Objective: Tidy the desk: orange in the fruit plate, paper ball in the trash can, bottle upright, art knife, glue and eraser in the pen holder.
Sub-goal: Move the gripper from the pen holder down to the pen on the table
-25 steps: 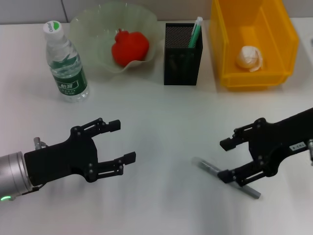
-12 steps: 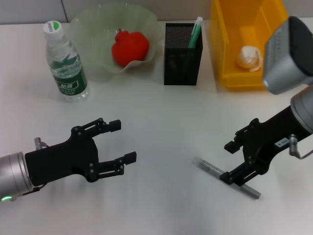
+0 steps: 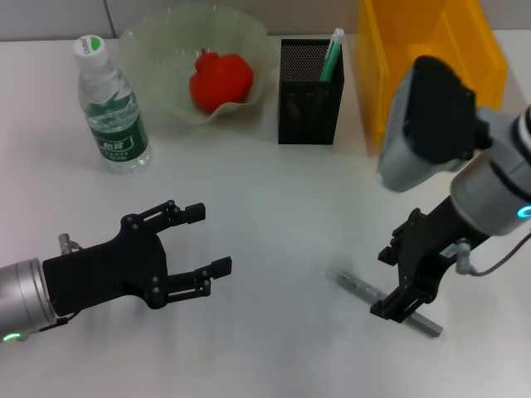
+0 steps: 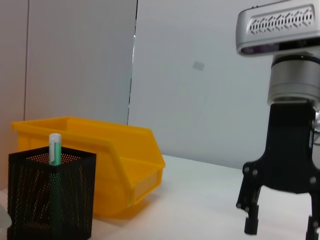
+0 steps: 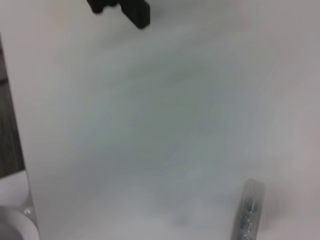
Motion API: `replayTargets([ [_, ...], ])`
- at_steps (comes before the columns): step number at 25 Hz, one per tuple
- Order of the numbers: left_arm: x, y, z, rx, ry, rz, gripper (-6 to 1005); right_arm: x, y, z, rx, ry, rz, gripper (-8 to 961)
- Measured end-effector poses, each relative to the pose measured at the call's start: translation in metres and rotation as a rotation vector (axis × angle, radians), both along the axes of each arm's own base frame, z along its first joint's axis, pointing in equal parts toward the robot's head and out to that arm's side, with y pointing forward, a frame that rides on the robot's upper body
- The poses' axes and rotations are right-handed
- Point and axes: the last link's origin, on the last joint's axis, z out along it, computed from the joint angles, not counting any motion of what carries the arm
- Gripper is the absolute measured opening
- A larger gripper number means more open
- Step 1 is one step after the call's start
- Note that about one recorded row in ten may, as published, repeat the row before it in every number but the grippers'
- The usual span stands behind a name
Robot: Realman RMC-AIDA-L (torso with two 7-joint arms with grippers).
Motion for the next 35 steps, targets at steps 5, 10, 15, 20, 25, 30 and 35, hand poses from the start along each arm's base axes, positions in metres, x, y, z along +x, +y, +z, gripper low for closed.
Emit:
replayTargets([
  [5,0.0,0.0,0.0,0.001,0.0,0.0,842,-0.002,-0.002,-0.012,-0.008,-0.035,0.036,768],
  [10,0.0,0.001,0.0,0.003,-0.001,0.0,842,-0.001,-0.004,-0.023,-0.017,-0.069,0.066,749],
  [15,0.0,0.0,0.0,0.004,-0.001,0.003,842,0.001,-0.003,-0.029,-0.019,-0.088,0.077,701],
  [20,-0.001,-0.001,0.001,0.004,-0.004,0.005,842,0.001,-0.003,-0.033,-0.022,-0.092,0.088,653],
  [25,-0.001,-0.002,0.001,0.003,-0.008,0.004,842,0.004,-0.002,-0.035,-0.02,-0.108,0.091,630],
  [30,-0.001,-0.002,0.001,0.003,-0.008,0.004,842,0.005,-0.002,-0.036,-0.019,-0.112,0.094,608],
  [35,-0.001,-0.002,0.001,0.002,-0.009,0.006,842,0.006,-0.003,-0.038,-0.021,-0.114,0.101,578],
])
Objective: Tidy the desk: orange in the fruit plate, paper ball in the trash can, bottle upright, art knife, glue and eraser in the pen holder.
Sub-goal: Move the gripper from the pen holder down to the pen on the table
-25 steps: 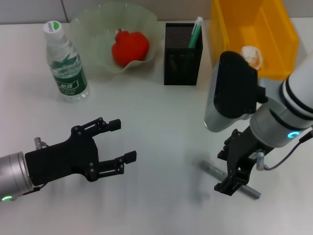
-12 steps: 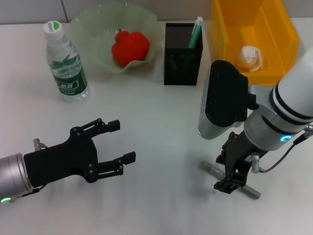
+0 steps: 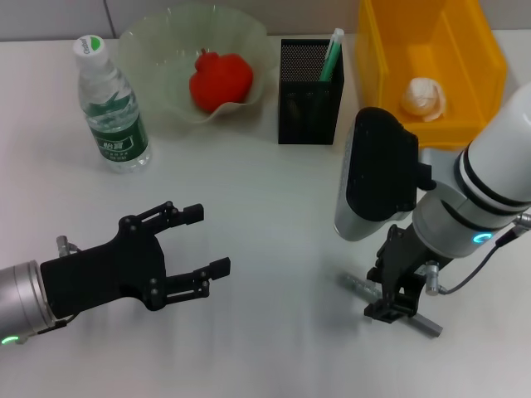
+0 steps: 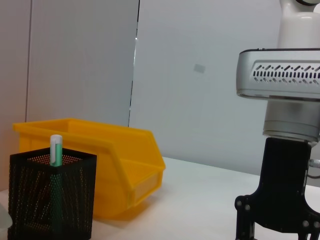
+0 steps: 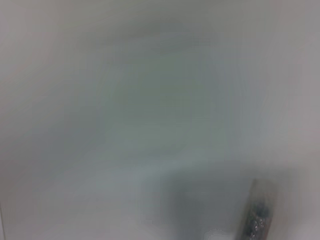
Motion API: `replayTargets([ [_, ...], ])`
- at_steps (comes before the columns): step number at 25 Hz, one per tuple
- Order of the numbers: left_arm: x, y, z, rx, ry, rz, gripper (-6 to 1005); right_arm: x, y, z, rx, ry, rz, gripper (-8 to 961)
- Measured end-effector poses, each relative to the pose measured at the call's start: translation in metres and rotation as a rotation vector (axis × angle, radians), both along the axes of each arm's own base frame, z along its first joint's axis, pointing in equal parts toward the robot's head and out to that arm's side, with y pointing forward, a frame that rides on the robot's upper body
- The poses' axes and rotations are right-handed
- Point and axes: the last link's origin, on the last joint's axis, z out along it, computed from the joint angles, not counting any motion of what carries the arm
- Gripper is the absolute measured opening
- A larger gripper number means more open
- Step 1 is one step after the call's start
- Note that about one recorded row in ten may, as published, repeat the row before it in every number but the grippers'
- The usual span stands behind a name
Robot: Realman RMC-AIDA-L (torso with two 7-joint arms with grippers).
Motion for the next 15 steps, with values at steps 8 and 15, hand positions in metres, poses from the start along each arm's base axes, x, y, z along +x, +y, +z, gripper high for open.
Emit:
replayTargets([
  [8,0.0004,-0.0004,-0.0005,-0.001,-0.003,0.0,842,0.0014,-0.0007,-0.0008,-0.001,-0.005,0.002,479],
  [15,0.0001,-0.0007,-0.0005,-0.001,-0.003,0.001,842,0.0021,-0.0007,-0.0019,0.002,-0.005,0.005,436],
])
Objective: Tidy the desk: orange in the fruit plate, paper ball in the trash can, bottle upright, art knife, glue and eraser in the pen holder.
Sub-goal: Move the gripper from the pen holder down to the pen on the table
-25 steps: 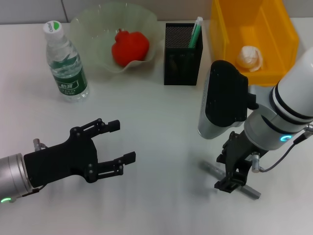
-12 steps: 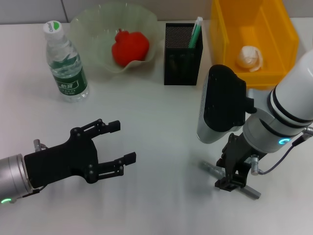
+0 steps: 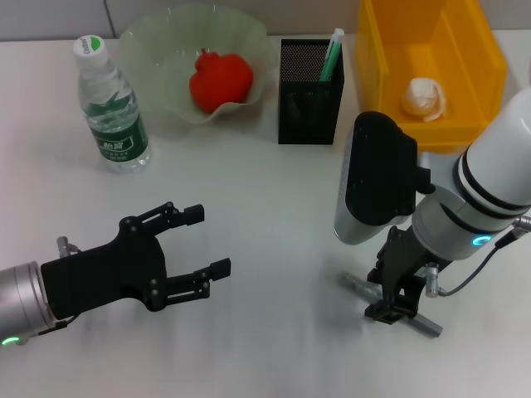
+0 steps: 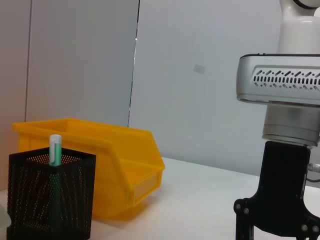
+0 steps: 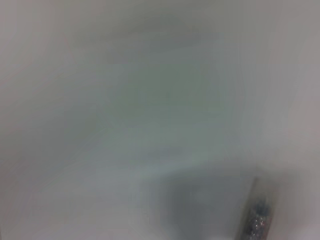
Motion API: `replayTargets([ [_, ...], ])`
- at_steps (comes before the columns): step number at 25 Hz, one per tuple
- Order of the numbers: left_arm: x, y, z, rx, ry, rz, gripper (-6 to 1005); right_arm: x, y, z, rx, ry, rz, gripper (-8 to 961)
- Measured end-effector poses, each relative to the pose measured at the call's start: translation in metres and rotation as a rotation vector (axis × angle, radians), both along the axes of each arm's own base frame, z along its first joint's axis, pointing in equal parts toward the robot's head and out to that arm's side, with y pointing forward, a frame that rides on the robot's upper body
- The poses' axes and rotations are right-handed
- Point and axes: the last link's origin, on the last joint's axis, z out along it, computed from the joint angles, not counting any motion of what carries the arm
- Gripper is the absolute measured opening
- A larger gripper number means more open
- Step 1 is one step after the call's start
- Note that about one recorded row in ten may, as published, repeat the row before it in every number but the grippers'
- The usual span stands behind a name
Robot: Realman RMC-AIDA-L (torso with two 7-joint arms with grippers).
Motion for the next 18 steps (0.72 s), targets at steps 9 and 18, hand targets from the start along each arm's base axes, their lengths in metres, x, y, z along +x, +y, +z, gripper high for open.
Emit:
replayTargets([
  [9,-0.0004,-0.0004,0.0,0.0,0.0,0.002,842,0.0024,-0.0009,-0.0022,-0.007,-0.011,-0.001,394],
  [18,-0.0002,-0.0006,-0.0002,-0.001,-0.001,0.002,842,0.0019,-0.0001,-0.0023,-0.004,-0.011,0.002,347],
])
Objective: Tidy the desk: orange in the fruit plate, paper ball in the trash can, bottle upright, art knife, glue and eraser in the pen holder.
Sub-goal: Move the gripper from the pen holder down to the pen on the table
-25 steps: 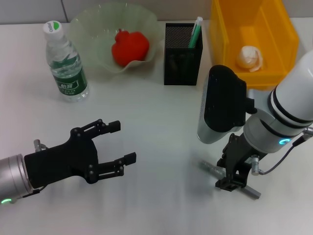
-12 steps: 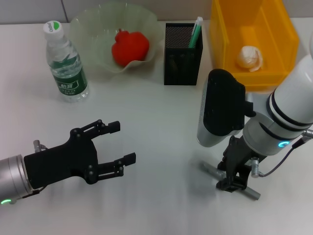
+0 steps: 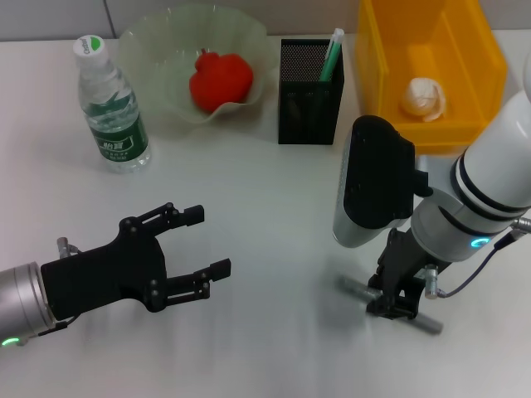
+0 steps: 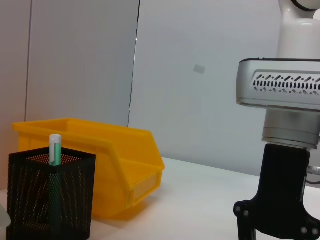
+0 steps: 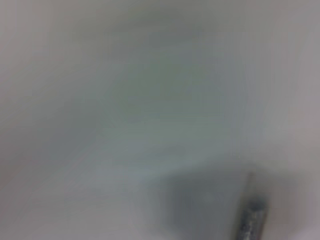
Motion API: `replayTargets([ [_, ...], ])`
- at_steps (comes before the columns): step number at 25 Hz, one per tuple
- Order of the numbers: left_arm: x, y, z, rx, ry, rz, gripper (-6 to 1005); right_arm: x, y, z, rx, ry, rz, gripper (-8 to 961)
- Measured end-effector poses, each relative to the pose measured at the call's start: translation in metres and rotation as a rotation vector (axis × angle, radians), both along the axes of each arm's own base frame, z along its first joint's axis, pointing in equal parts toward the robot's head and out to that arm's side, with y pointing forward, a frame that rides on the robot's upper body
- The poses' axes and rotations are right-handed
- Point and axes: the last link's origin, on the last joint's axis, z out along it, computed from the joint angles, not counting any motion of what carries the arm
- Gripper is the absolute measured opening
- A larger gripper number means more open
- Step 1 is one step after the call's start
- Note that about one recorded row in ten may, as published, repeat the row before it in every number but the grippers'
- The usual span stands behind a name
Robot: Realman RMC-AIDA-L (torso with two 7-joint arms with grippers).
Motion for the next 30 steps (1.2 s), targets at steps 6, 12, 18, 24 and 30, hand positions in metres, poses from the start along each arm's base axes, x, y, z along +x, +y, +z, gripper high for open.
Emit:
replayTargets([
  [6,0.0005,-0.0003,-0.0006,-0.002,-0.003,0.0,842,0.0004,0.0006,-0.0002,0.003,0.0,0.001,315],
  [12,0.001,-0.0006,-0.0012,-0.003,-0.007,0.001,842,0.0042,0.0017,0.0009,0.011,-0.02,0.001,291],
  [18,0.001,-0.0005,-0.0011,-0.002,-0.007,0.001,842,0.0038,0.0014,0.0012,0.012,-0.018,0.003,275],
  [24,0.0011,-0.0005,-0.001,-0.003,-0.008,0.001,842,0.0035,-0.0018,-0.0015,0.0,-0.027,0.006,219],
  [30,0.0012,-0.0006,-0.001,-0.003,-0.008,0.0,842,0.0026,-0.002,-0.0011,0.002,-0.026,0.008,164],
])
